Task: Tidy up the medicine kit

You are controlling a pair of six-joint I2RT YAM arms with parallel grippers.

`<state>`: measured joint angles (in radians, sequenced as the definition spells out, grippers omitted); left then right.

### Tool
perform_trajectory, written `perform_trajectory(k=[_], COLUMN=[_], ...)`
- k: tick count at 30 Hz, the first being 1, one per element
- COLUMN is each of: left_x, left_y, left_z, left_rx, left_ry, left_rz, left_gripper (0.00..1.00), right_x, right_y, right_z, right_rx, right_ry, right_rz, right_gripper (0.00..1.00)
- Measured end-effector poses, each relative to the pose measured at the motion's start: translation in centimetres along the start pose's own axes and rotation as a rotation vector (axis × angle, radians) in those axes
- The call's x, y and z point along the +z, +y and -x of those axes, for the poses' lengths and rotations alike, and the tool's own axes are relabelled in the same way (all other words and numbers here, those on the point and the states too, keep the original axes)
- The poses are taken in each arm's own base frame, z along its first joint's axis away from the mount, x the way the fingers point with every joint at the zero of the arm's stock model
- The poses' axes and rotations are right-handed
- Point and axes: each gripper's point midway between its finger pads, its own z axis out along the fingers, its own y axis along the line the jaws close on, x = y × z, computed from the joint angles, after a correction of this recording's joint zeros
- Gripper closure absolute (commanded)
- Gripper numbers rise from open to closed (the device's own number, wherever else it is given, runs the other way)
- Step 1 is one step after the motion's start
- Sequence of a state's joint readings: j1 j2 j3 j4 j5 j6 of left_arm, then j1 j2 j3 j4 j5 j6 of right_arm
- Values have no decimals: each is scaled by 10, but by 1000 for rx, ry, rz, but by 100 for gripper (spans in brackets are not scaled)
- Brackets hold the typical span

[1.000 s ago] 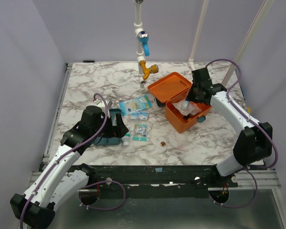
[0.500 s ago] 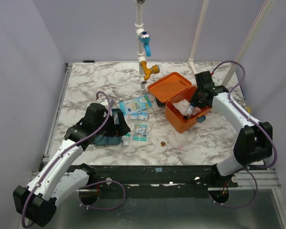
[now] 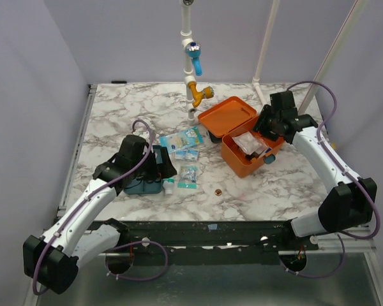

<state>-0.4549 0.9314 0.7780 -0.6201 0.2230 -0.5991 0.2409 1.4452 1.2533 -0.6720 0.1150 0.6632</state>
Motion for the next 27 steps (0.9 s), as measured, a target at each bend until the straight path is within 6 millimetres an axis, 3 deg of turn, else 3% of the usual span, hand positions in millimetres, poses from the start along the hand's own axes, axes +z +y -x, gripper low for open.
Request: perform_trajectory(k=[6,10,13,22,27], left_x=[14,26,35,66,71], left_y=[4,4,2,11,15], left_z=[-2,2,4,-9,-12], left_rx=[-34,-57,-70,-128,-137], left_ry=[52,86,114,231,243], left_rz=[33,52,57,108,126], left_gripper=[1,3,5,7,7], right_x=[-18,-37,-49,-58,-57], right_y=[36,75,93,86,83], right_z=[-5,-24,-41,-47,-50], right_rx=[-114,-234,-298,-332,-342], right_ry=[28,39,58,56,61], right_rz=[141,241,297,309,307], right_gripper=[49,49,49,49,49])
